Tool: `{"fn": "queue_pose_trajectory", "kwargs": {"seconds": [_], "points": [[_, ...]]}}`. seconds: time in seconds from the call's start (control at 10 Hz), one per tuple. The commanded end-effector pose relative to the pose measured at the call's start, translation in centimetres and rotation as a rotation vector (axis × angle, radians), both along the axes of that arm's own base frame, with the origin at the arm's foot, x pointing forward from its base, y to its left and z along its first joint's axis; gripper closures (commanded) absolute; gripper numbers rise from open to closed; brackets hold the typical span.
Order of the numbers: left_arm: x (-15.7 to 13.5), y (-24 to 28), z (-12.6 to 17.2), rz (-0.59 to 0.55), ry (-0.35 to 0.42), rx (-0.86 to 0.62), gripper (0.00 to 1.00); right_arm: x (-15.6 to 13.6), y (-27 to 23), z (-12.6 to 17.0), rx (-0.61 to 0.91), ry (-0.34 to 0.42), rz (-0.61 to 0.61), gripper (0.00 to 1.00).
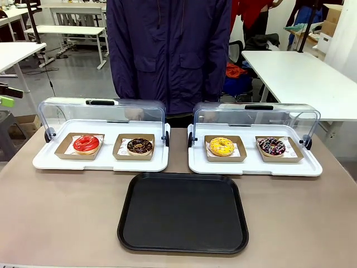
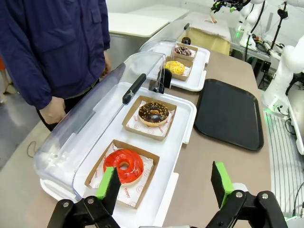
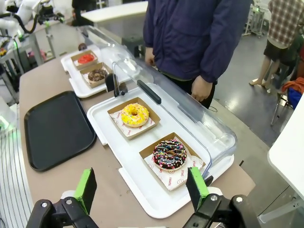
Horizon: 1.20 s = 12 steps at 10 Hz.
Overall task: Move the first donut from the left to the tray.
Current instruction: Pick up the Paper togo box containing the Donut indicated by the person and place it on the Handle tray.
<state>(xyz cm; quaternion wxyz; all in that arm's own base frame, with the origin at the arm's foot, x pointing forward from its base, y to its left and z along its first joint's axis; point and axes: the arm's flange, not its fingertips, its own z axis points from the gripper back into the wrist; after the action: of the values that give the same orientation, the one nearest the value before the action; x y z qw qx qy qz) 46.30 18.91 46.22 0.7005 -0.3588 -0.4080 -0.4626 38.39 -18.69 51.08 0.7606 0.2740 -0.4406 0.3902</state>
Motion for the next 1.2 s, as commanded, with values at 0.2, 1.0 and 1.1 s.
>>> {"fn": "queue_pose_trajectory", "kwargs": {"seconds": [0.2,1.0,1.1], "points": [[-0.13,-0.05,0.1,-0.008,-0.002,-0.009,0.0,0.21,-0.01,0.04,0.01,-0.02,0.005,0.0],[-0.13,-0.05,0.1,-0.008,-0.002,-0.009,0.0,0.21,-0.01,0.04,0.01,-0.02,0.005,0.0],[-0.13,-0.05,0.1,-0.008,-0.002,-0.009,0.0,0.21,-0.01,0.04,0.01,-0.02,0.005,0.0]]}}
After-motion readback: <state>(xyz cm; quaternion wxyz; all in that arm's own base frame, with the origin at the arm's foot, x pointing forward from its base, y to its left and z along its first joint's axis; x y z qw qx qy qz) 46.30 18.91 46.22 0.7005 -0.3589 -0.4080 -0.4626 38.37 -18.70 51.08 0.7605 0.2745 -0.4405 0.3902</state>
